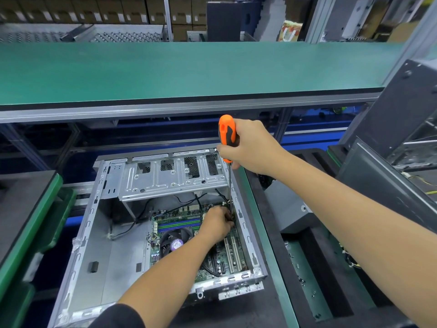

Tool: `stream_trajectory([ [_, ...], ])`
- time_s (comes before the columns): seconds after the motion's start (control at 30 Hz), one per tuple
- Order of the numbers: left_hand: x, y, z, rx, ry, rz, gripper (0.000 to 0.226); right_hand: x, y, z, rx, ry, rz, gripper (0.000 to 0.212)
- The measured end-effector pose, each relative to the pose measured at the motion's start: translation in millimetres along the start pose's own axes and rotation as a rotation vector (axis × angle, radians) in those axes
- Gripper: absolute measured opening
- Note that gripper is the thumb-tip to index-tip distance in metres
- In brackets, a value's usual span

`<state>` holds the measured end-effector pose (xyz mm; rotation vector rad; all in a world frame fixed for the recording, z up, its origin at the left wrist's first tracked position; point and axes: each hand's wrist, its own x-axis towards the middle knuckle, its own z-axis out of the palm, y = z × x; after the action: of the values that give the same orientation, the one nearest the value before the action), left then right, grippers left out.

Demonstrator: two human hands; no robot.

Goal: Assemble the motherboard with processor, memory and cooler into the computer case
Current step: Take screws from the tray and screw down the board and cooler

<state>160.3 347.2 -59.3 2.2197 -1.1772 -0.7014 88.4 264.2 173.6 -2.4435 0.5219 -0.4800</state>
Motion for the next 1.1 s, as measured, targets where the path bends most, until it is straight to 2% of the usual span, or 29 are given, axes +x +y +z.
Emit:
stream_trajectory([
  [0.63,0.7,-2.4,1.8,0.065,-0.014,0.032,0.017,-0.7,2.7,-0.1,0.011,0.015,0.005,0.028],
  [0.93,-2.6,-0.5,0.2,0.192,-0.006,0.084,0.019,-0.2,2.5,-0.9,0.038,0.003,0.002,0.023],
  [1.03,-3.3,0.7,-1.3,0.221,0.013,0.084,0.018,1.7,-0.2,-3.4,0.072,-0.020,-0.072,0.046],
  [1.1,-3.4,1.1,-2.6,0.228,0.017,0.072,0.017,3.6,-1.9,-5.4,0.046,-0.046,-0.078,0.052],
])
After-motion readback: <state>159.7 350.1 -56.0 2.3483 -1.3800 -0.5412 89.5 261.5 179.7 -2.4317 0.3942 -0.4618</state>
